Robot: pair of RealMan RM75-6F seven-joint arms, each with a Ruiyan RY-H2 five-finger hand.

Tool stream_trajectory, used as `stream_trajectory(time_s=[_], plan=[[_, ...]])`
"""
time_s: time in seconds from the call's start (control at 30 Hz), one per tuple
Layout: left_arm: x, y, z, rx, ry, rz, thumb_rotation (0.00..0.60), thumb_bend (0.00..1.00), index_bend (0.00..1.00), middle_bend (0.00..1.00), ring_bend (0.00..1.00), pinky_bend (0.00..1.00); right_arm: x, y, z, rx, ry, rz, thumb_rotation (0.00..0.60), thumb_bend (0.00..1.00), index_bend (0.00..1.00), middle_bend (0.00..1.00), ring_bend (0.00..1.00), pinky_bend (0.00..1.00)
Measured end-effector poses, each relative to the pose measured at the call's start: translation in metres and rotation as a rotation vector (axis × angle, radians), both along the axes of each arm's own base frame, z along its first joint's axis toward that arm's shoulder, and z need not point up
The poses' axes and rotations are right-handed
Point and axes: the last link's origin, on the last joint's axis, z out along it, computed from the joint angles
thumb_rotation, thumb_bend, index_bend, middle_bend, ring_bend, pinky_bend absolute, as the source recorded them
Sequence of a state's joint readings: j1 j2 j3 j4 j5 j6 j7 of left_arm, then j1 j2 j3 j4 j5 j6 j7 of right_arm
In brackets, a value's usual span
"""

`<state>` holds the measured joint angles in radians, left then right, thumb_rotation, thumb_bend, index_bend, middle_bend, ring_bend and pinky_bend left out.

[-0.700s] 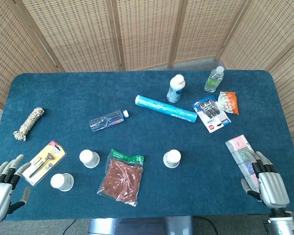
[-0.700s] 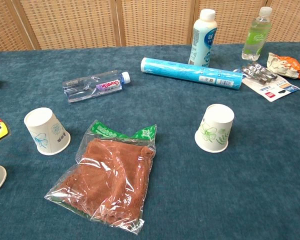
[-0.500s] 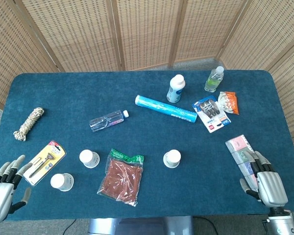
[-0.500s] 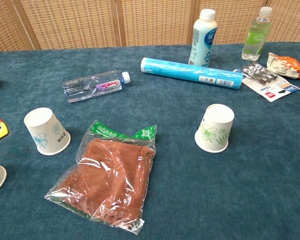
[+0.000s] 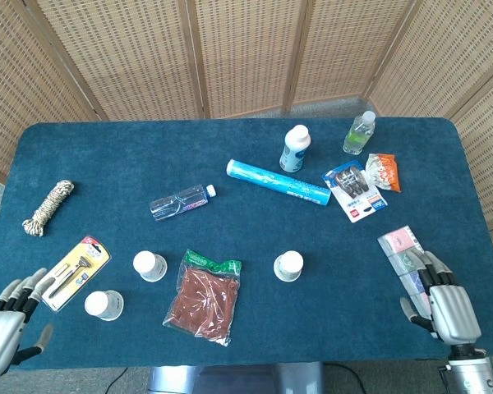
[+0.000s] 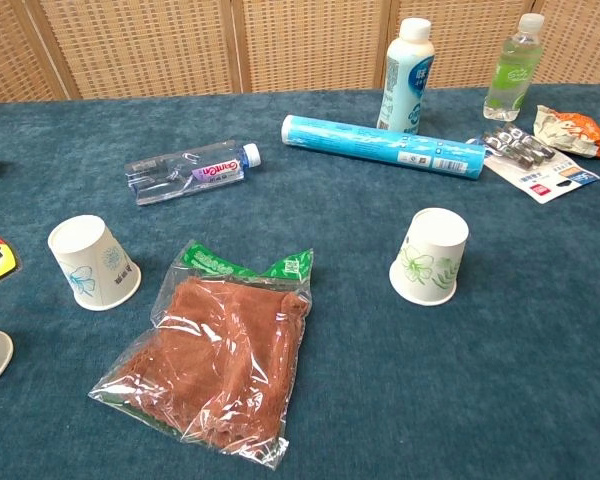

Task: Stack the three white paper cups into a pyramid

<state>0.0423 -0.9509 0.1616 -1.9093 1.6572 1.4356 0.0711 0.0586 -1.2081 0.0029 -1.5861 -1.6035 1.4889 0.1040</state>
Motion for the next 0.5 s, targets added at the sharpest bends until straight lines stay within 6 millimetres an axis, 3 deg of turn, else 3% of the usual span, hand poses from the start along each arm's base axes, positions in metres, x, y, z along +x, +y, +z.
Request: stream_trajectory(time_s=[0.5], plan=[[0.001,0.011,-0.024,-0.175,0.1,0.051,0.579,0.5,0.0,0.0,0.0,0.0,-0.004,0.005,0.005,-0.012,-0.003,-0.016,0.6,0.41,0.03,0.09,0.0,0.15]])
